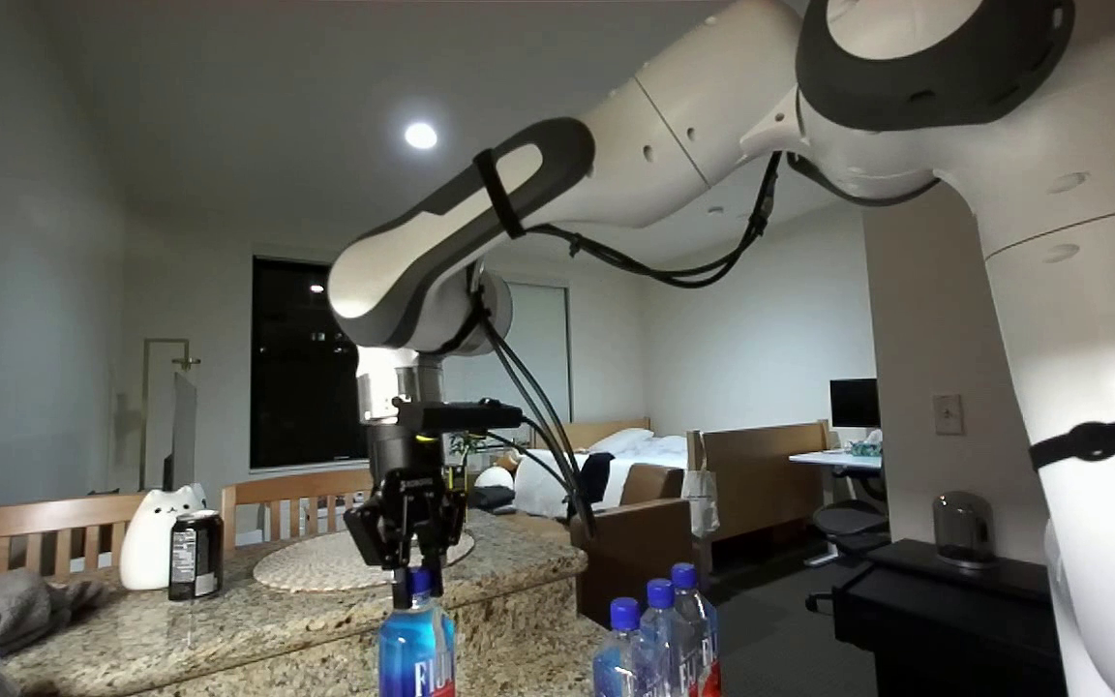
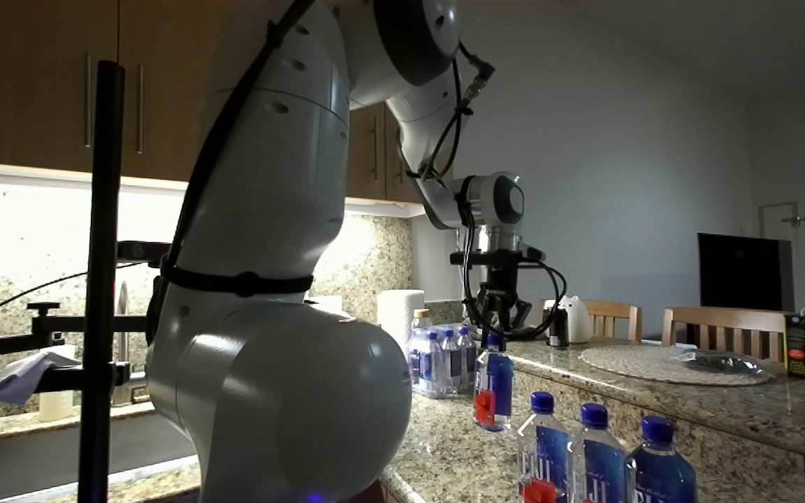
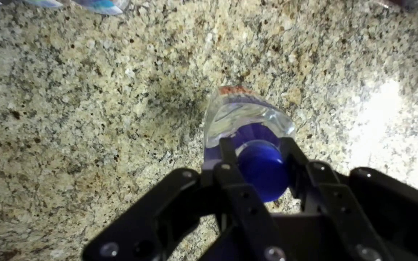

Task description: Move the water bottles forward

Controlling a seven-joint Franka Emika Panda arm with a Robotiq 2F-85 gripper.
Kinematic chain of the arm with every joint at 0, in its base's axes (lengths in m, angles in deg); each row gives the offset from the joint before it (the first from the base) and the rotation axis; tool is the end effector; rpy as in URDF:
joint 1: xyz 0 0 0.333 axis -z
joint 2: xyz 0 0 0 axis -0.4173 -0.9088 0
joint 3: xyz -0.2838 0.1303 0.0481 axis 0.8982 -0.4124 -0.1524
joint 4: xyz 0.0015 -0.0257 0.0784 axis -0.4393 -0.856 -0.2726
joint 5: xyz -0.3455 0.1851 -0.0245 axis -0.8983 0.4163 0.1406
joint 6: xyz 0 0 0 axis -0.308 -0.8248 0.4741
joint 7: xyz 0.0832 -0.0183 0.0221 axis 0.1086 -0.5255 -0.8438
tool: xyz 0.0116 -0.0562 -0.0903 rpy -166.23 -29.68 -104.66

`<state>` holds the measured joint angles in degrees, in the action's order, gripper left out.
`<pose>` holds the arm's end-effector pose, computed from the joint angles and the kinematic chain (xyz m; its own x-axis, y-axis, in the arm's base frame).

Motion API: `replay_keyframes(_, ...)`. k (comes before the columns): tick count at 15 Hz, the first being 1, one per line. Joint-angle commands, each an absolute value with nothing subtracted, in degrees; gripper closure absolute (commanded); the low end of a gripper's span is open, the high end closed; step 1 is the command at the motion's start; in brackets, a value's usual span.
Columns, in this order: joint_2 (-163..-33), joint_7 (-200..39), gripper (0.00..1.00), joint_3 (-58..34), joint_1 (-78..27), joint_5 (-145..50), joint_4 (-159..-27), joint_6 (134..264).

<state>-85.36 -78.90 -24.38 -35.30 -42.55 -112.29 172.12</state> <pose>0.5283 0.1835 0.4325 0.9666 0.2152 -0.1389 0.2133 -0.9766 -0.0287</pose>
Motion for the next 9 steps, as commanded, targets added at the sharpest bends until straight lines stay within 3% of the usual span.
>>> replay_keyframes(1, -77.93, -82.95, 0.86, -23.68, -33.64, -40.79, -117.47, 170.31)
replay_keyframes(3, -76.78, -86.27, 0.85, -22.89, -33.02, -41.46, -118.14, 169.11)
replay_keyframes(4, -80.56, -81.85, 0.65, -23.72, -33.88, -42.51, -115.80, 170.63)
replay_keyframes(9, -78.94, -84.22, 0.65, -23.06, -33.23, -42.49, -117.21, 170.04)
